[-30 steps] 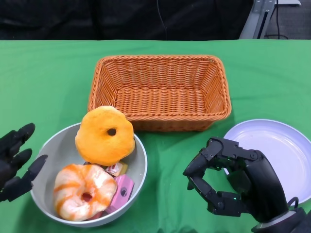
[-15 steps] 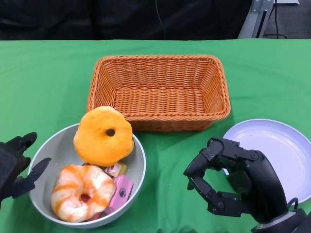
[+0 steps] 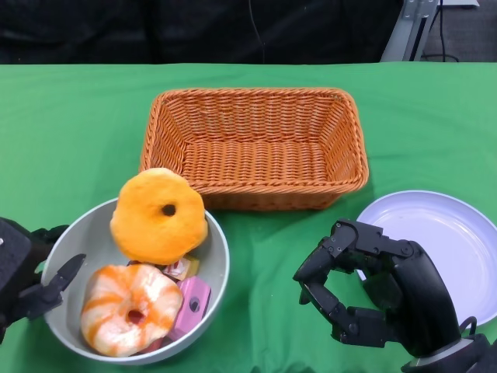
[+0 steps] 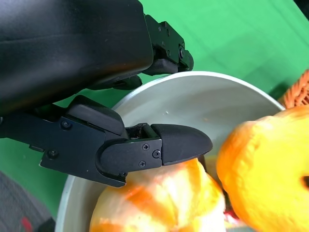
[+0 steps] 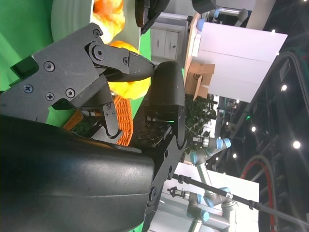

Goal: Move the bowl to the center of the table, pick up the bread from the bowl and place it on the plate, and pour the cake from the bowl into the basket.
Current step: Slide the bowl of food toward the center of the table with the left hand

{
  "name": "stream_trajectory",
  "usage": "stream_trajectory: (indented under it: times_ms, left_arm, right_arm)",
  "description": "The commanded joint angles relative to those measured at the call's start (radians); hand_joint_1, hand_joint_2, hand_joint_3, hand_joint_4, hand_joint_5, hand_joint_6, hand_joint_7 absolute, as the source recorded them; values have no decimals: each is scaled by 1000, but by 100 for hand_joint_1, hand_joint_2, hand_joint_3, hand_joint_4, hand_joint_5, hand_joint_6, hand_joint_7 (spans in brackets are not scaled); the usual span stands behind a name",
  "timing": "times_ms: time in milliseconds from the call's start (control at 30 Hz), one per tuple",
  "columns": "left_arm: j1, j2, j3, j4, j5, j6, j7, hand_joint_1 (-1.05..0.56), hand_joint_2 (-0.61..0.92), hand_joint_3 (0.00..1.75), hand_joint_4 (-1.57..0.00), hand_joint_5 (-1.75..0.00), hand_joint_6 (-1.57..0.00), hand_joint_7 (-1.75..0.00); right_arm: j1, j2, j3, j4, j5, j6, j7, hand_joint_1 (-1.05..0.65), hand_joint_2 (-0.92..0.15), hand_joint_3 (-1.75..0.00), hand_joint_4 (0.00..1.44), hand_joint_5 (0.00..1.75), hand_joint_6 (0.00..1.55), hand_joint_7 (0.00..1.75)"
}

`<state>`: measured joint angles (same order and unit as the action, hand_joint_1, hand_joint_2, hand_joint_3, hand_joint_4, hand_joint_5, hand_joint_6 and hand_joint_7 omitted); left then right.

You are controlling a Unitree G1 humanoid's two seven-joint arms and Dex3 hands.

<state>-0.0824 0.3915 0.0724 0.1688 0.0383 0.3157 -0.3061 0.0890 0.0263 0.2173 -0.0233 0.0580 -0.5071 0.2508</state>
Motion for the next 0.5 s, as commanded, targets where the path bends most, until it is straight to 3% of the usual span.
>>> stream_trajectory:
  times_ms: [33, 500]
  left_arm:
    - [25, 3, 10, -50, -20, 27, -11, -85, 92, 61, -29, -1, -20, -1]
    - [70, -28, 55, -217, -169, 139, -22, -84, 92, 62, -26, 0, -20, 0]
  right_arm:
    - [7, -8, -6, -9, 14, -3, 2, -32, -56, -81, 83, 144, 80, 114]
    - [8, -6, -6, -3, 3, -7, -3, -33, -59, -78, 82, 144, 80, 113]
